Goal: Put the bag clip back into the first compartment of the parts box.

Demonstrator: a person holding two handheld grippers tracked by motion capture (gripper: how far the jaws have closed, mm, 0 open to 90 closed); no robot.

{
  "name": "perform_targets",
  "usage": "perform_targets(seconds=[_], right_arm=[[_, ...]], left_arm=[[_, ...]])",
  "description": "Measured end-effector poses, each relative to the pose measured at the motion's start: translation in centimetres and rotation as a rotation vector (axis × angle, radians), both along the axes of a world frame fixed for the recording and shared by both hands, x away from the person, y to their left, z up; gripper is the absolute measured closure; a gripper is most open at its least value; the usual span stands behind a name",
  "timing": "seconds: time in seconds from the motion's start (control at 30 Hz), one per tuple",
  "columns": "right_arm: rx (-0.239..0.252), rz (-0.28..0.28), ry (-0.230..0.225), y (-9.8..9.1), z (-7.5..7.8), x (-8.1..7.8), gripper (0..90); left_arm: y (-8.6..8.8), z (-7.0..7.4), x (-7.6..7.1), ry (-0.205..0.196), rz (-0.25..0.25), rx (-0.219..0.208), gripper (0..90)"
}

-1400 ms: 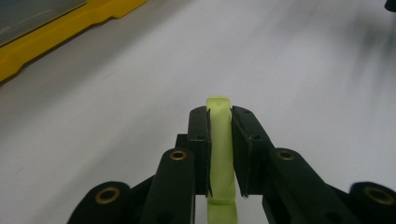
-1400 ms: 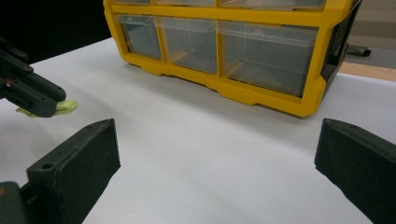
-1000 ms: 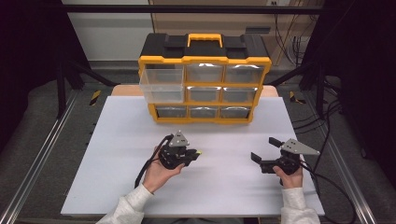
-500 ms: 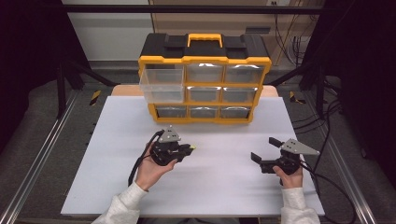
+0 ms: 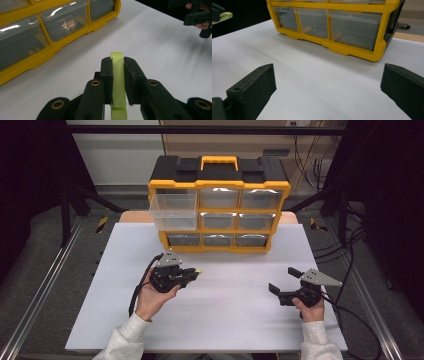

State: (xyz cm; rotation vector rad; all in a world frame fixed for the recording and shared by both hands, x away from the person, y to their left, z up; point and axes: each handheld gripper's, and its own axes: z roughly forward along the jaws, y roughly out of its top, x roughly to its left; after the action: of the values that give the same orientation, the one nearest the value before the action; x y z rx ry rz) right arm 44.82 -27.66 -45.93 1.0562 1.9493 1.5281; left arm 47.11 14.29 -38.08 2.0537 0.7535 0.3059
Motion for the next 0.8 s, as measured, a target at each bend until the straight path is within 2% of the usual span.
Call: perform_targets(seconds=[0.8], right_arm=[[-0.001, 0.001, 0.007, 0.0, 0.0, 0.0, 0.4]], left_arm=[[3.3, 3.1, -0.3, -0.054, 0.069, -0.054, 77.6]])
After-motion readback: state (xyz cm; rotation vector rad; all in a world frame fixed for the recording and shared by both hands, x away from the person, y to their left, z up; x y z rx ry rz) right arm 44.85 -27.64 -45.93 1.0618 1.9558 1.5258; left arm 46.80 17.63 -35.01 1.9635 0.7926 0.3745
